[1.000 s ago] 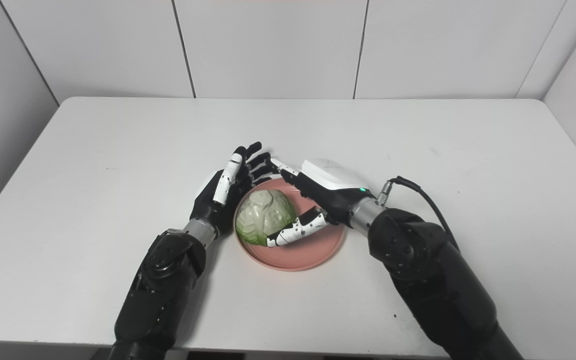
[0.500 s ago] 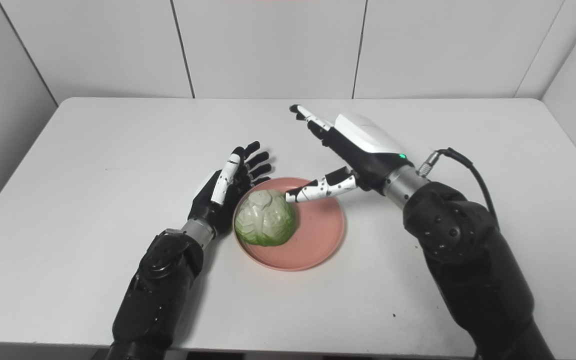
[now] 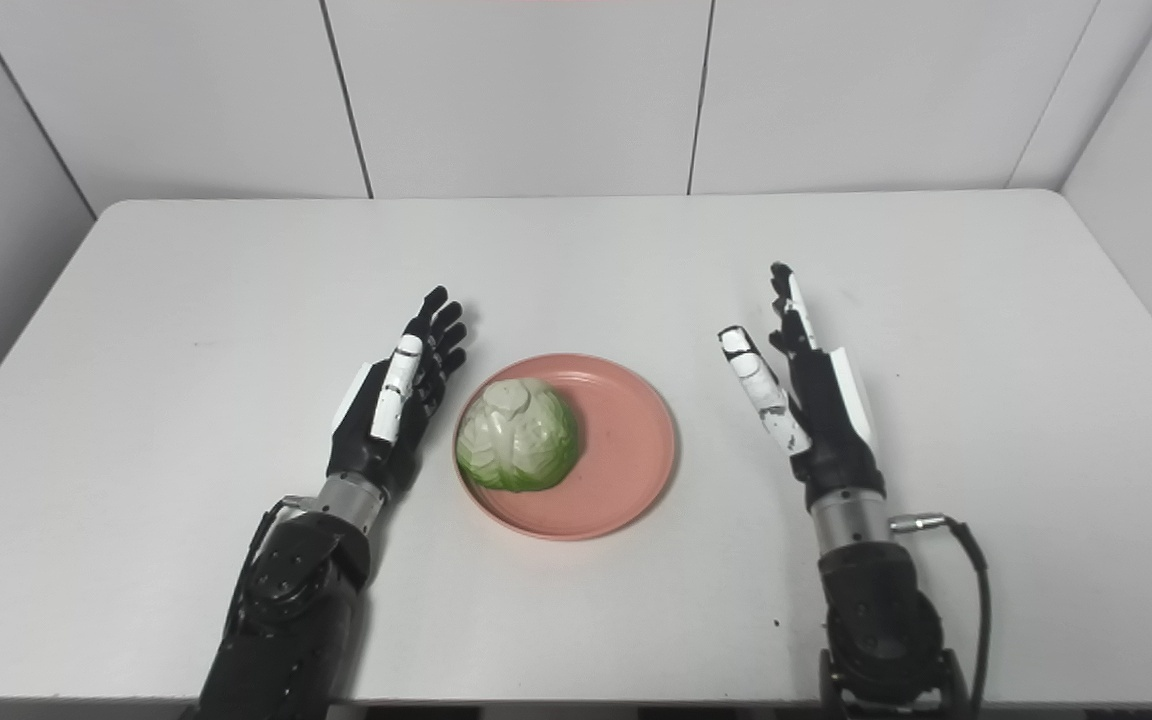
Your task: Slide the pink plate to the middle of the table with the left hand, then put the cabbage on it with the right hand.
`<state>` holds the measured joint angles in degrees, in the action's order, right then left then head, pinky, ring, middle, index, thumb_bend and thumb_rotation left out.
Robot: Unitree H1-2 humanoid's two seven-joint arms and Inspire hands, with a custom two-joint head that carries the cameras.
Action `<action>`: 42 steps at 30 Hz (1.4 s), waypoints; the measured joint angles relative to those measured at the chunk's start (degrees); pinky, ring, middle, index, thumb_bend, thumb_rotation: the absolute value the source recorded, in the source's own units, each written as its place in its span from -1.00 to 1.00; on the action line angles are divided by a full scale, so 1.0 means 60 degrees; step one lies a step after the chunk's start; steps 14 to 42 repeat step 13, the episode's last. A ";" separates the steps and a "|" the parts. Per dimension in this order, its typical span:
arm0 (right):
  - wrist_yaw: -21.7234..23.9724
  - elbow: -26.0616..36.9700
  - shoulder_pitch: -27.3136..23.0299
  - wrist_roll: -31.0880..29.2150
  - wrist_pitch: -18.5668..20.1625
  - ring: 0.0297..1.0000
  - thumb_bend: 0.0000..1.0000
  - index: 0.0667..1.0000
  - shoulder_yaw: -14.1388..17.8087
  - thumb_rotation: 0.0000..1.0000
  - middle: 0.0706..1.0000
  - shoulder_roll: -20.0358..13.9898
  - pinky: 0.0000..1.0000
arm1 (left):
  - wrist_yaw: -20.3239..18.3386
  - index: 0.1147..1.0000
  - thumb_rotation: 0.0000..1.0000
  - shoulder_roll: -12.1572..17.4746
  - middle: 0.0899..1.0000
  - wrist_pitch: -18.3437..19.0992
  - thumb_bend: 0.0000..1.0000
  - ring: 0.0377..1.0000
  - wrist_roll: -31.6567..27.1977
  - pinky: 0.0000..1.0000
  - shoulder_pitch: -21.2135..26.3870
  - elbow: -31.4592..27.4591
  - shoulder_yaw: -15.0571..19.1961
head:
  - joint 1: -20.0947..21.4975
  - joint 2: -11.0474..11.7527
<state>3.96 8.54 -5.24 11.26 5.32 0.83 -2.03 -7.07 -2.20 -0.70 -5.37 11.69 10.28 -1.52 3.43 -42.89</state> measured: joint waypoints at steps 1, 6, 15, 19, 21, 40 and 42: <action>-0.0047 -0.0070 0.0157 -0.0158 -0.0162 1.00 0.34 1.00 0.0005 1.00 1.00 0.0095 1.00 | 0.0046 1.00 1.00 0.0009 1.00 -0.0045 -0.01 0.99 0.0133 1.00 -0.0122 -0.0146 -0.0034 | 0.0000 0.0000; -0.0124 -0.0619 0.0394 -0.0803 -0.0680 1.00 0.14 1.00 0.0024 1.00 1.00 0.0219 1.00 | 0.0112 1.00 1.00 0.0214 1.00 -0.0208 0.00 1.00 0.0502 1.00 -0.0853 -0.0957 -0.0073 | 0.0117 -0.0029; -0.0128 -0.1105 0.0264 -0.1256 -0.1405 1.00 -0.07 1.00 0.0025 1.00 1.00 0.0223 0.99 | 0.0165 1.00 1.00 0.0261 1.00 -0.0197 0.01 1.00 0.0485 1.00 -0.1413 -0.1539 0.0052 | 0.0307 -0.0015; -0.0128 -0.1105 0.0264 -0.1256 -0.1405 1.00 -0.07 1.00 0.0025 1.00 1.00 0.0223 0.99 | 0.0165 1.00 1.00 0.0261 1.00 -0.0197 0.01 1.00 0.0485 1.00 -0.1413 -0.1539 0.0052 | 0.0307 -0.0015; -0.0128 -0.1105 0.0264 -0.1256 -0.1405 1.00 -0.07 1.00 0.0025 1.00 1.00 0.0223 0.99 | 0.0165 1.00 1.00 0.0261 1.00 -0.0197 0.01 1.00 0.0485 1.00 -0.1413 -0.1539 0.0052 | 0.0307 -0.0015; -0.0128 -0.1105 0.0264 -0.1256 -0.1405 1.00 -0.07 1.00 0.0025 1.00 1.00 0.0223 0.99 | 0.0165 1.00 1.00 0.0261 1.00 -0.0197 0.01 1.00 0.0485 1.00 -0.1413 -0.1539 0.0052 | 0.0307 -0.0015; -0.0128 -0.1105 0.0264 -0.1256 -0.1405 1.00 -0.07 1.00 0.0025 1.00 1.00 0.0223 0.99 | 0.0165 1.00 1.00 0.0261 1.00 -0.0197 0.01 1.00 0.0485 1.00 -0.1413 -0.1539 0.0052 | 0.0307 -0.0015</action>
